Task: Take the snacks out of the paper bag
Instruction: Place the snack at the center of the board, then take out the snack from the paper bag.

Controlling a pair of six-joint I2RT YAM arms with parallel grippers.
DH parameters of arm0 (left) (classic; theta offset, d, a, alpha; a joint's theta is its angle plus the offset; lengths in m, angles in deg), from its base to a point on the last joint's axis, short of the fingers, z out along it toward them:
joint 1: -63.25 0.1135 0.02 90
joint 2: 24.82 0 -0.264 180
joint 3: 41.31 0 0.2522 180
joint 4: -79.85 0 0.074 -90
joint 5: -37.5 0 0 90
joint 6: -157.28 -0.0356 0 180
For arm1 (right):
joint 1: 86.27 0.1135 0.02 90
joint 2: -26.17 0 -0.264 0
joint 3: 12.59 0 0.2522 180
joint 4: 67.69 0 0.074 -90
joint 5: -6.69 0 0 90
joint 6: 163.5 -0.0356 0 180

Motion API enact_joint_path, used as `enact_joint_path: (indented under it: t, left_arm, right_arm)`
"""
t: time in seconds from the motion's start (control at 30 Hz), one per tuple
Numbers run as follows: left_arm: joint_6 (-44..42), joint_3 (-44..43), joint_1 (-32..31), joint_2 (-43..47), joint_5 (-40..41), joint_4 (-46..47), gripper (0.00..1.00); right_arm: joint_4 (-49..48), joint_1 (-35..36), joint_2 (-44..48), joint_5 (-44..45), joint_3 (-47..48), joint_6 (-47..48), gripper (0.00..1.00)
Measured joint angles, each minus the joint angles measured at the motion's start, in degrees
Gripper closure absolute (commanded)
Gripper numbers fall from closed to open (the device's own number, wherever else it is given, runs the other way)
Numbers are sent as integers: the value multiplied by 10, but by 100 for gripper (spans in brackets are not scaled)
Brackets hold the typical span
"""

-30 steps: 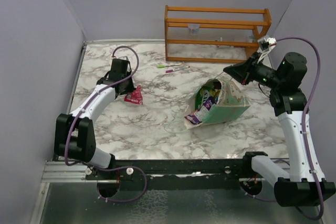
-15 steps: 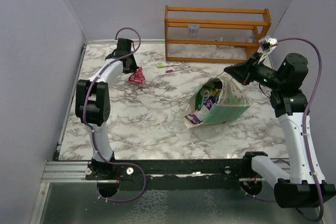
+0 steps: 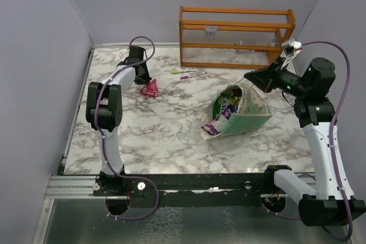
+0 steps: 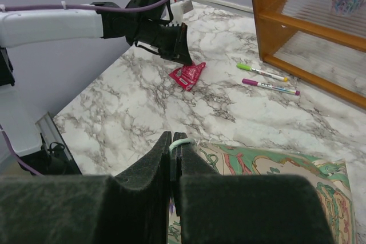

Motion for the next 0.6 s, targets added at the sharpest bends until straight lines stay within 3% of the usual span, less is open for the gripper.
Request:
enact_joint_path:
  t: [0.07,0.2,0.37,0.5,0.57,0.6]
  left_arm:
    - [-4,0,3,0,-4,1,62]
    - [-11,21,5,28,-3,11,42]
    - [-15,112,-5,197,2,34,34]
    - [-19,125,-62,315,19,72,21]
    - [-17,132,-84,335,18,101,8]
    - [-14,163,-130,375,13,124,6]
  right_arm:
    - [0,0,0,0,0,0,97]
    - [0,0,0,0,0,0,97]
    - [0,0,0,0,0,0,97]
    - [0,0,0,0,0,0,97]
    - [-1,0,0,0,-2,0,97]
    - [-1,0,0,0,-4,0,97]
